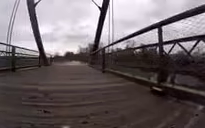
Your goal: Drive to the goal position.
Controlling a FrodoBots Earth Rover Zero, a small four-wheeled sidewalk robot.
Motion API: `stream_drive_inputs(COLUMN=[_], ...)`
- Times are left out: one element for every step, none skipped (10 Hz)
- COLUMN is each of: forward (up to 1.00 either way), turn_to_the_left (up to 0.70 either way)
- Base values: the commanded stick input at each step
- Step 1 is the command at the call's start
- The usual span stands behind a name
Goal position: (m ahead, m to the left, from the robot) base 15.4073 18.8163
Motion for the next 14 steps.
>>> stream_drive_inputs(forward=[1.0, 1.0, 1.0, 0.51, 0.0, 0.0, 0.0, 0.0, 0.0, 0.0, 0.0, 0.0, 0.0, 0.29], turn_to_the_left=[0.26, 0.36, 0.29, 0.03, 0.0, 0.0, 0.0, 0.0, 0.0, 0.0, 0.0, 0.0, 0.0, 0.0])
